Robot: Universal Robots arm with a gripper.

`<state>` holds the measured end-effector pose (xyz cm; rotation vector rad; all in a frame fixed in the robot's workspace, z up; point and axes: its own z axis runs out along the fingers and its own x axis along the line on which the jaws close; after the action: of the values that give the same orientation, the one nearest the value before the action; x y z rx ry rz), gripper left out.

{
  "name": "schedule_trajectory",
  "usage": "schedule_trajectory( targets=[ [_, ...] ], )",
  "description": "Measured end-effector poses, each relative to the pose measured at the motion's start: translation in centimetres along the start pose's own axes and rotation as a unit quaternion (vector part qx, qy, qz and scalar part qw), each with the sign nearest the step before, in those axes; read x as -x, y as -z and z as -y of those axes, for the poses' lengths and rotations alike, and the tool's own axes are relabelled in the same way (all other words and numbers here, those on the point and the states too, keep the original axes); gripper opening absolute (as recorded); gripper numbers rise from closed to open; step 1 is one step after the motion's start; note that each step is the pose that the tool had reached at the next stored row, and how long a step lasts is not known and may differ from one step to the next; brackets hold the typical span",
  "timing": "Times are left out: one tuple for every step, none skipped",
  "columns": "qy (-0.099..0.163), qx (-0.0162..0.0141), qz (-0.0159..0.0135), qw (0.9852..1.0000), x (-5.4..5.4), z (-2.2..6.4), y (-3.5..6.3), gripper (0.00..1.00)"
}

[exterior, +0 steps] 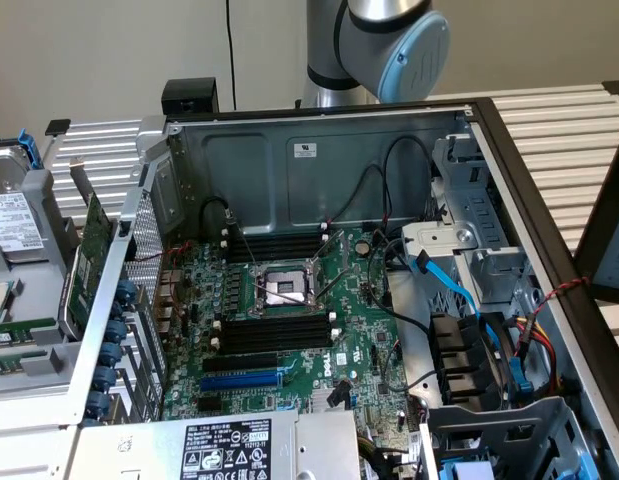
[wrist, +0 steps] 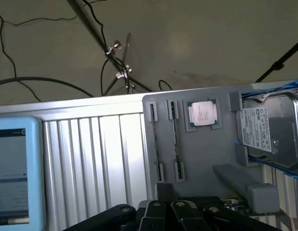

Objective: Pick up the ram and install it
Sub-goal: 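Pick up the ram and move it above insertion slot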

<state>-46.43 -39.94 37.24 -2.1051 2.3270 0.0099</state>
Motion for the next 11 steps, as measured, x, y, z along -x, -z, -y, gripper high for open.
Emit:
schedule_trajectory(
  targets=[
    [0.000, 0.0000, 0.0000, 1.0000, 0.00, 0.00, 0.00, 0.11],
    [0.000, 0.0000, 0.0000, 1.0000, 0.00, 0.00, 0.00, 0.11],
    [0.000, 0.0000, 0.0000, 1.0000, 0.00, 0.00, 0.00, 0.11],
    [0.000, 0.0000, 0.0000, 1.0000, 0.00, -0.01, 0.00, 0.11],
    [0.000, 0.0000, 0.0000, 1.0000, 0.00, -0.01, 0.00, 0.11],
    [0.000, -0.0001, 0.0000, 1.0000, 0.00, -0.01, 0.00, 0.11],
    [0.000, 0.0000, 0.0000, 1.0000, 0.00, -0.01, 0.00, 0.11],
    [0.001, 0.0000, 0.0000, 1.0000, 0.01, -0.01, -0.02, 0.11],
    [0.001, 0.0000, 0.0000, 1.0000, 0.01, 0.00, -0.05, 0.11],
    [0.002, 0.0000, 0.0000, 1.0000, 0.04, -0.01, -0.08, 0.11],
    [0.002, -0.0001, 0.0000, 1.0000, 0.07, -0.02, -0.14, 0.11]
  ],
)
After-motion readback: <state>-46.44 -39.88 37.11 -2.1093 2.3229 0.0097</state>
